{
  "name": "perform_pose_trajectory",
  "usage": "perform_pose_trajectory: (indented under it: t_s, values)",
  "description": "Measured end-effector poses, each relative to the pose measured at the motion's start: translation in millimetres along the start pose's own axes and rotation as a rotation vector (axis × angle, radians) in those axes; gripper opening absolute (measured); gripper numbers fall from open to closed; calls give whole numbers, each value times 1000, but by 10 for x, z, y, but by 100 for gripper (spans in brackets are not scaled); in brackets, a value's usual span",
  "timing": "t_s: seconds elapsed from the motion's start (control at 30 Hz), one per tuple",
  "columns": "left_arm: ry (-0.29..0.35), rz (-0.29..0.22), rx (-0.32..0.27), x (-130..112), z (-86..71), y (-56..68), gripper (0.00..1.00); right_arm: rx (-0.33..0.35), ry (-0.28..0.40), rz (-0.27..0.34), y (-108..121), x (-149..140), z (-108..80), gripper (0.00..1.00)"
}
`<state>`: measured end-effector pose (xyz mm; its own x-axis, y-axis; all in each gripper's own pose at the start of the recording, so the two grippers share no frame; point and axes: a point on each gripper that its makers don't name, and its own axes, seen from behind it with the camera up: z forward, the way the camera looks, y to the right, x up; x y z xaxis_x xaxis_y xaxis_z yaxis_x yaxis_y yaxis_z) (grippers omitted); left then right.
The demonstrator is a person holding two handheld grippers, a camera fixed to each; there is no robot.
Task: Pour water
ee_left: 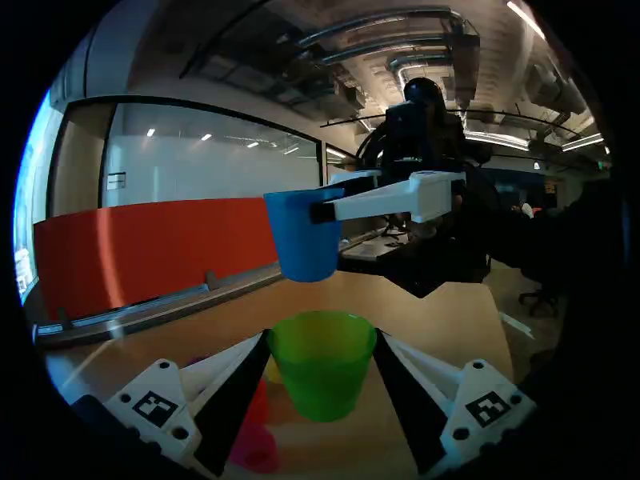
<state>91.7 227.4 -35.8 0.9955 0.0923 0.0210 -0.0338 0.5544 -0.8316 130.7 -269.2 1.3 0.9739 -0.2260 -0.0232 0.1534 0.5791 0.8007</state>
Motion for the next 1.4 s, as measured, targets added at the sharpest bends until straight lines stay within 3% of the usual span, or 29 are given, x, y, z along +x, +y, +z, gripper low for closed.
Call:
perform_pose_trajectory:
  t_s: [0.2, 0.6, 1.2, 1.4]
  values:
    - [-8, 2, 1, -16, -8, -19, 90, 7, 5, 39, 24, 14, -16, 92]
    - [-59, 7, -16, -144, 2, 18, 90, 3, -59, 34, 95, -218, -65, 92]
    - [-293, 52, -48, -787, 162, 58, 90, 23, -182, 49, 156, -763, -153, 92]
    - [-338, 47, -58, -912, 206, 68, 90, 46, -216, 57, 117, -956, -142, 92]
